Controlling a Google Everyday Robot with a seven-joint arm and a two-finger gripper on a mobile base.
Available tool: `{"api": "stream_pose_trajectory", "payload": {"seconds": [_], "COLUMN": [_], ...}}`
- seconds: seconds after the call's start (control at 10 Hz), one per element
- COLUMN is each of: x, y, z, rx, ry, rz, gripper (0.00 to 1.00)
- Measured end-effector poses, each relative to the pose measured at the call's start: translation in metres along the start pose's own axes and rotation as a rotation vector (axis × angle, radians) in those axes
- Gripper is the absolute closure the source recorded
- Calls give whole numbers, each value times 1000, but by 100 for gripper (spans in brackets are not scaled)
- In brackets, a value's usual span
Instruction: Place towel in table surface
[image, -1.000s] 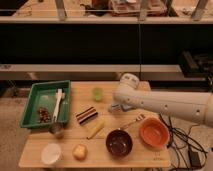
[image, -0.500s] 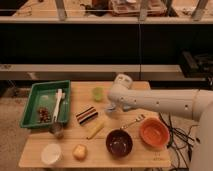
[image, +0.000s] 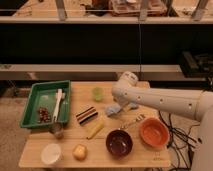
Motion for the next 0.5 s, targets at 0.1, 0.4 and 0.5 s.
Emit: {"api": "stream_pose_trajectory", "payload": {"seconds": [0.1, 0.4, 0.5], "x": [4, 3, 3], "y": [1, 0, 1], "z": [-2, -2, -1], "rx": [3, 4, 4], "ry": [-19, -24, -24], "rz": [21, 22, 22], "gripper": [20, 20, 20]}}
